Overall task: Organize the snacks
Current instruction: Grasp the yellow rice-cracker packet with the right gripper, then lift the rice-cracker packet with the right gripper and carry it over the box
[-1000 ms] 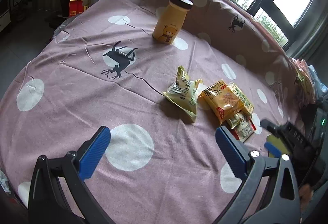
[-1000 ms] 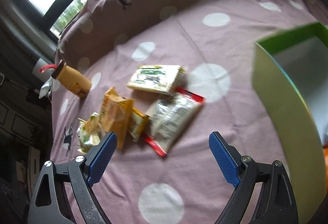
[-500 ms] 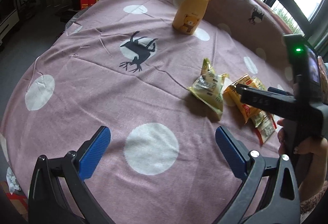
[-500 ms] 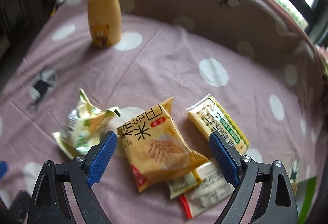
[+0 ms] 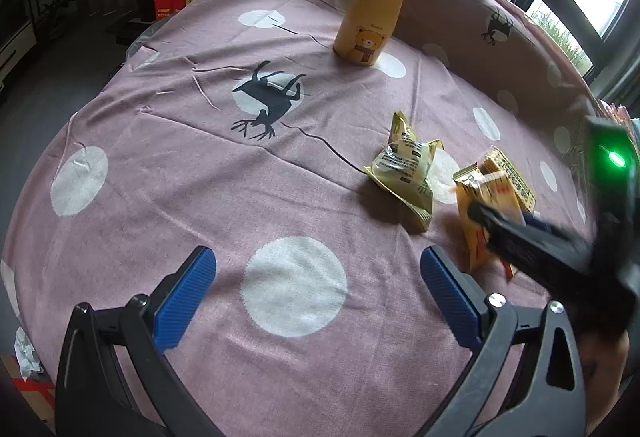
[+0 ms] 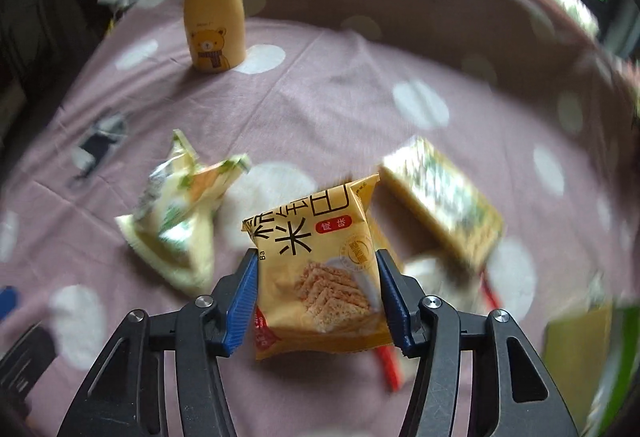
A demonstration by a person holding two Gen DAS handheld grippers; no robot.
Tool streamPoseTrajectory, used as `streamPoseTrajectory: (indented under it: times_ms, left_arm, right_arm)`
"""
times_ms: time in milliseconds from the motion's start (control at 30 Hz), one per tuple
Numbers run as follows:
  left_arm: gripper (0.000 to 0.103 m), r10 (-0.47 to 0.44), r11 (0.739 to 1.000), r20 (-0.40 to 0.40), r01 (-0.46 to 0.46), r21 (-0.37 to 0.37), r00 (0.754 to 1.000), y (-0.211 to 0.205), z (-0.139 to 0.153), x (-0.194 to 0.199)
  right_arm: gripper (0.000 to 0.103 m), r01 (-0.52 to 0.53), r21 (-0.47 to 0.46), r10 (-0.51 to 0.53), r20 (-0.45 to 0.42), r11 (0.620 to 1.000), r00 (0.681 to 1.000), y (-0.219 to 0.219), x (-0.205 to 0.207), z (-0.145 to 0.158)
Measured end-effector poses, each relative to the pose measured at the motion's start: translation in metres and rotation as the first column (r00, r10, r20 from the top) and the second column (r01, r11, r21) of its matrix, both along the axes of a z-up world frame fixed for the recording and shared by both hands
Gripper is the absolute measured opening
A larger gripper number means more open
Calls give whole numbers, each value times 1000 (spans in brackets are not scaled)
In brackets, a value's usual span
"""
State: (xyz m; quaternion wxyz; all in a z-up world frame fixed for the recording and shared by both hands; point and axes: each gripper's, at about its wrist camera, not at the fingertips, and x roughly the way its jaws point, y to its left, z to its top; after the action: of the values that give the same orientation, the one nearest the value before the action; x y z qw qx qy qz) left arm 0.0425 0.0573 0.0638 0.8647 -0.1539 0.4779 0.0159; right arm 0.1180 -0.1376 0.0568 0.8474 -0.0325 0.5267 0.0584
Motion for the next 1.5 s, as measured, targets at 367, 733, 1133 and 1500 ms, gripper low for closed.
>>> streamPoseTrajectory:
  times_ms: [367,733,1133,1500]
  left_arm:
    - [102,-91,996,-23,91,3,996,-24,-2,-5]
    - [93,-263,961,-55,256,-108,963,-64,-2,-14]
    - [38,-461,871,-113,423,-251,880,-113,-19,-24]
    - [27,-451,876,-105,416,-244,886,-122,-21,-22]
  right_arm:
    - [59,173,213,-143,-153,961,978,-30,-90,-12]
    - [79,268,476,-272,-61,838,960,-89,-102,13]
    - [50,251,522,-238,-93,815,967,-90,-100,3]
    - [50,259,509,-192,-180,821,965,-80,-92,-21]
